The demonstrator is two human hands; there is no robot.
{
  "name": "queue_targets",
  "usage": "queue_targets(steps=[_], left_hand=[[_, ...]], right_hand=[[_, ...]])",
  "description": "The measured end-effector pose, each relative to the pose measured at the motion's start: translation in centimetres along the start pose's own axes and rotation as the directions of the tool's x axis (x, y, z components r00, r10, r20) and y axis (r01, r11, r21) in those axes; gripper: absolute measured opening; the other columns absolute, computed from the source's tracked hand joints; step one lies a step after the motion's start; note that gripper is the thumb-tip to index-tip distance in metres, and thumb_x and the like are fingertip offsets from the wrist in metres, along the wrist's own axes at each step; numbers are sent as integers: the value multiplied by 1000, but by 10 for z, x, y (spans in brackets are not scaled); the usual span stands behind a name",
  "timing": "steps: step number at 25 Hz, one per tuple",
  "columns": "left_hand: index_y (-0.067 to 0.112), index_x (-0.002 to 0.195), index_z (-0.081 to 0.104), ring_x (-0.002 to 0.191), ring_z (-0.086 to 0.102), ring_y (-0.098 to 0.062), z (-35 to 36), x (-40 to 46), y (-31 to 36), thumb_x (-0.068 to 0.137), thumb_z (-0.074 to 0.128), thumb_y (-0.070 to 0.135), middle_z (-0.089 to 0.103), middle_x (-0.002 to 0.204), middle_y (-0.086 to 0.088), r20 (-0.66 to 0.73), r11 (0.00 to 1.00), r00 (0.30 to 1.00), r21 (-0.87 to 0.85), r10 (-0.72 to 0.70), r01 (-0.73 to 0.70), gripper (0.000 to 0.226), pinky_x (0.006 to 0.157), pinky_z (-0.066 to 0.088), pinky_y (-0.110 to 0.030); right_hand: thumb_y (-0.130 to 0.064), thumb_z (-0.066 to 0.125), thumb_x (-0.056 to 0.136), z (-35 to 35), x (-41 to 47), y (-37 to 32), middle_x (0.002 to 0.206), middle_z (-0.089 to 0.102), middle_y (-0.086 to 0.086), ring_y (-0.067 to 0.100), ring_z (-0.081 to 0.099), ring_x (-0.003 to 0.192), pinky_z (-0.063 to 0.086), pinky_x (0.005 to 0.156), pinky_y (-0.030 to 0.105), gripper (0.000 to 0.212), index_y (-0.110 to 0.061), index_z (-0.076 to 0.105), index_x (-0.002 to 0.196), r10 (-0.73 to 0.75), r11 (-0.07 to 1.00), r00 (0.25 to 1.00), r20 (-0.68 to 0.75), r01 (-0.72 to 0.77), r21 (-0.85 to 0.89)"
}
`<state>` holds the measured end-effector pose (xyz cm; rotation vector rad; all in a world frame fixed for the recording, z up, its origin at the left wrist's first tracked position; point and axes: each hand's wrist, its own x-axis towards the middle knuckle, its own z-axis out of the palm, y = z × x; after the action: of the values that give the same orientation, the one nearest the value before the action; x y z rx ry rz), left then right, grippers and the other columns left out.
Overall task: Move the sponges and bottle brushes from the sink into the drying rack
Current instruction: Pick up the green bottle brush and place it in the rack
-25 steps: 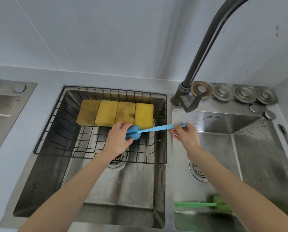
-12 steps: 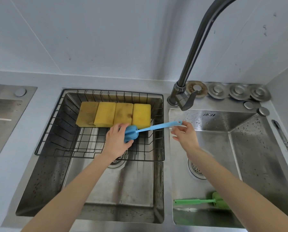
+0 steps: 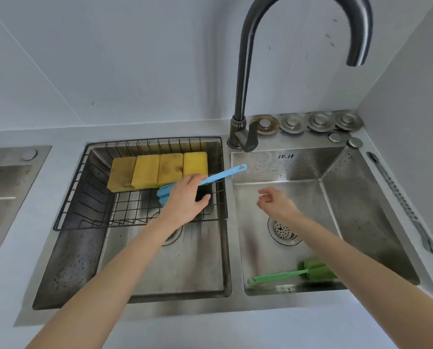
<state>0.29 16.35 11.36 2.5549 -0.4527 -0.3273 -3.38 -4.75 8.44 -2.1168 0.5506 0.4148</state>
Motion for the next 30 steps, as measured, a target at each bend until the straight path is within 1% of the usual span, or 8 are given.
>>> queue_targets(steps=[3,5,9,14,16,20,25,30], left_hand=[[11,134,40,120,46,-24,9,-3,26,90,52,19,47,136,-10,30,997,996,20,79,-80,47,101,37,-35],[11,133,40,120,47,-25,20,-5,41,90,51,19,48,135,-10,71,993,991,16,117,-118,45,102,37,-36],[12,133,41,121,49,-25,56,-5,64,90,50,19,50,133,-10,177,984,970,33,167,-175,45,105,39,-39],[14,135,39,126,46,-24,109,-1,90,91,48,20,49,137,-8,338,981,925,32,172,-194,45,108,37,-36],[14,136,38,127,45,-23,130,1,96,92,47,21,48,138,-8,410,982,899,37,154,-185,46,108,36,-38],[12,134,39,125,46,-25,169,4,100,91,48,21,47,138,-9,517,988,851,52,95,-142,45,106,39,-41],[13,131,45,122,49,-26,203,6,101,90,48,19,52,135,-9,623,996,782,69,-3,-51,42,102,41,-36],[13,129,47,118,51,-28,230,1,93,89,51,22,54,130,-11,737,986,663,167,-134,14,41,100,43,-38]], right_hand=[[-13,51,88,-12,-10,23,124,60,10,24,55,114,39,87,23,37,-12,51,125,-22,994,1000,21,24,-107],[-12,51,88,-19,-15,39,123,62,10,24,55,115,40,94,26,36,-12,53,123,-15,988,999,33,20,-155],[-9,51,88,-31,-23,68,124,62,12,25,55,118,38,100,27,33,-8,56,121,8,972,997,78,11,-235],[-14,53,88,-46,-21,108,134,55,10,26,49,124,36,105,31,42,-11,47,130,64,924,979,191,14,-382],[-16,56,87,-48,-17,125,138,51,11,28,46,126,37,108,37,48,-14,43,133,93,895,968,235,22,-446],[-20,52,89,-51,-8,149,141,44,11,31,43,126,35,106,44,54,-20,34,139,140,761,938,317,103,-640],[-24,53,87,-50,0,174,140,43,12,31,42,125,33,105,44,57,-19,31,139,176,707,874,453,208,-676],[-32,57,84,-47,7,194,133,43,14,32,40,122,29,105,44,56,-19,36,134,205,647,823,530,292,-704]])
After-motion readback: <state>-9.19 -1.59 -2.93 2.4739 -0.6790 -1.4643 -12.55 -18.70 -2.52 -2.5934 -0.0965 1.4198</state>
